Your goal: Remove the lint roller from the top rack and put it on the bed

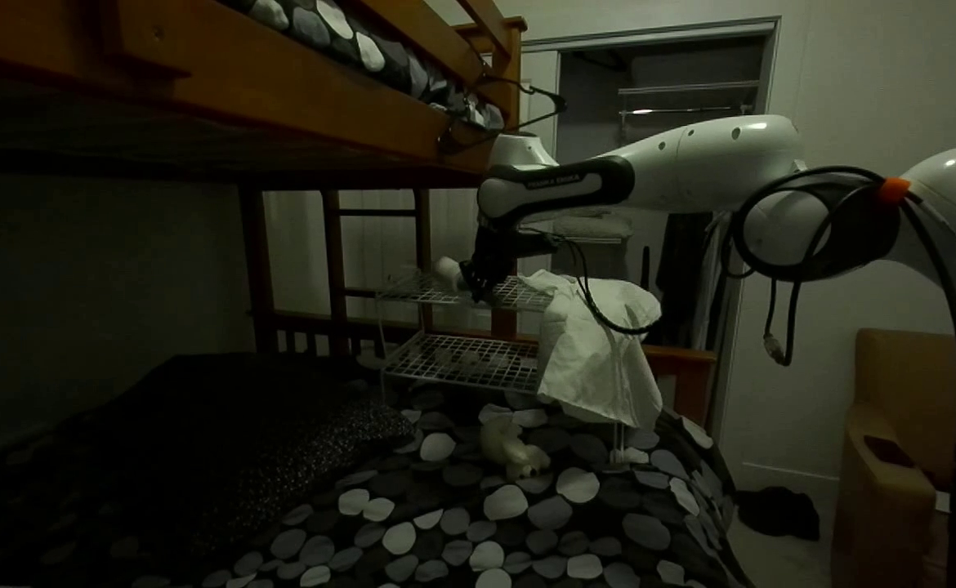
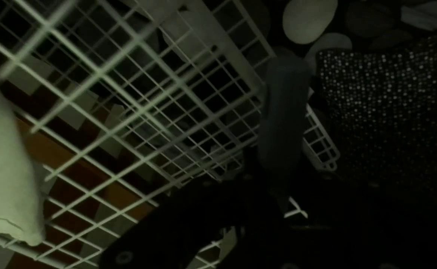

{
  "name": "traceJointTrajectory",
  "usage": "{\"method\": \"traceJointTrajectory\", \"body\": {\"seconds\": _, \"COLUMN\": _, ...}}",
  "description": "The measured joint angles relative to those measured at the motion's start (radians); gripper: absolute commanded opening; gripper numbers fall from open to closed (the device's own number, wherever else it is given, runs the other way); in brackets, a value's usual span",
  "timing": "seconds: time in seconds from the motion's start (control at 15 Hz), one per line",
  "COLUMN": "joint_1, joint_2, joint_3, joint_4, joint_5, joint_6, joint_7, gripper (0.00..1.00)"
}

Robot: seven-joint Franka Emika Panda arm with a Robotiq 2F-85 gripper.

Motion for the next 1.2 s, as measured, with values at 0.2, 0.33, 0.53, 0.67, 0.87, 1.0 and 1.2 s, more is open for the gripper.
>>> {"method": "traceJointTrajectory", "body": {"seconds": 0.2, "joint_1": -0.007, "joint_2": -0.025, "joint_3": -0.016, "joint_4": -0.009, "joint_5": -0.001, "joint_6": -0.086, "joint_7": 0.007, "gripper": 0.7}}
{"method": "traceJointTrajectory", "body": {"seconds": 0.33, "joint_1": -0.014, "joint_2": -0.035, "joint_3": -0.034, "joint_4": -0.013, "joint_5": -0.002, "joint_6": -0.17, "joint_7": 0.015, "gripper": 0.86}}
{"method": "traceJointTrajectory", "body": {"seconds": 0.53, "joint_1": -0.018, "joint_2": -0.037, "joint_3": -0.044, "joint_4": -0.01, "joint_5": 0.001, "joint_6": -0.221, "joint_7": 0.057, "gripper": 0.56}}
{"method": "traceJointTrajectory", "body": {"seconds": 0.67, "joint_1": -0.019, "joint_2": -0.032, "joint_3": -0.045, "joint_4": -0.006, "joint_5": 0.002, "joint_6": -0.227, "joint_7": 0.086, "gripper": 0.51}}
{"method": "traceJointTrajectory", "body": {"seconds": 0.87, "joint_1": -0.015, "joint_2": -0.026, "joint_3": -0.045, "joint_4": 0.013, "joint_5": 0.009, "joint_6": -0.227, "joint_7": 0.131, "gripper": 0.29}}
{"method": "traceJointTrajectory", "body": {"seconds": 1.0, "joint_1": -0.013, "joint_2": -0.022, "joint_3": -0.045, "joint_4": 0.026, "joint_5": 0.01, "joint_6": -0.213, "joint_7": 0.161, "gripper": 0.14}}
{"method": "traceJointTrajectory", "body": {"seconds": 1.2, "joint_1": -0.019, "joint_2": -0.018, "joint_3": -0.063, "joint_4": 0.03, "joint_5": 0.007, "joint_6": -0.193, "joint_7": 0.175, "gripper": 0.0}}
